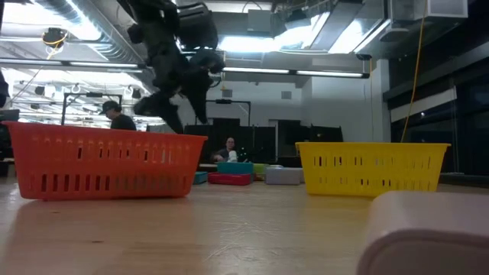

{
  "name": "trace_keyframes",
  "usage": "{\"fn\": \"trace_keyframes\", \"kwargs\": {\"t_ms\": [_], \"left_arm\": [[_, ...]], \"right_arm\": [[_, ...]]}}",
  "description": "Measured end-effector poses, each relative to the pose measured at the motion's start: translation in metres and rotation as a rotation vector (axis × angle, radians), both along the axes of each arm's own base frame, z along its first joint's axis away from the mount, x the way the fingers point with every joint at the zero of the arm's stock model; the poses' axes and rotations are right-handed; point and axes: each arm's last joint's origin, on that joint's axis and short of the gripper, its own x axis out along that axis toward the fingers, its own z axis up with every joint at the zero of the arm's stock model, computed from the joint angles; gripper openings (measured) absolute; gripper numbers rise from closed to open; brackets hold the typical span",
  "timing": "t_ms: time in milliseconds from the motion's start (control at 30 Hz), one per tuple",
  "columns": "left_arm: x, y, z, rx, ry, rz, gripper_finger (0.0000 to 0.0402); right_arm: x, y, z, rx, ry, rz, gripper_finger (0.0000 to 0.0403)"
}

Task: Pick & Place Office items
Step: Put the left green charger adapter into the orange bin

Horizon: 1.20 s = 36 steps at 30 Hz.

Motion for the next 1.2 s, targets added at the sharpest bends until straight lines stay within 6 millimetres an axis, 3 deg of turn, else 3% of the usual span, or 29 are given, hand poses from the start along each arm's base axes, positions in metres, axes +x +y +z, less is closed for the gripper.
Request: {"fn": "trace_keyframes", "kwargs": {"t_ms": [100,300,533,733,933,1100,1200], "left_arm": [[0.008,0.0,0.006,0.137,-0.065,-0.2,0.0226],[0.018,0.005,0.019,0.596,-0.07,-0.615,0.0228],[0.03,0.007,0.017,0.802,-0.174,-1.014,0.0228],[0.057,0.03,-0.001,0.595,-0.107,-0.837,0.0228],[0.1,0.036,-0.002,0.776,-0.036,-1.139,0.0228],[0.114,0.053,-0.007,0.887,0.036,-1.337,0.0228],[0.111,0.068,-0.011,0.842,-0.005,-1.33,0.0228]], "right_arm": [[0.0,0.0,0.0,-0.002,-0.001,0.002,0.0277],[-0.001,0.0,0.0,-0.005,-0.007,0.008,0.0277],[-0.001,0.0,0.001,-0.005,-0.009,0.008,0.0277],[-0.001,0.0,0.001,-0.006,-0.008,0.007,0.0277],[-0.001,0.0,0.001,0.003,-0.007,0.004,0.0277],[-0.001,0.0,0.001,0.014,-0.006,0.013,0.0277],[-0.001,0.002,0.001,0.022,-0.006,0.001,0.0277]]}}
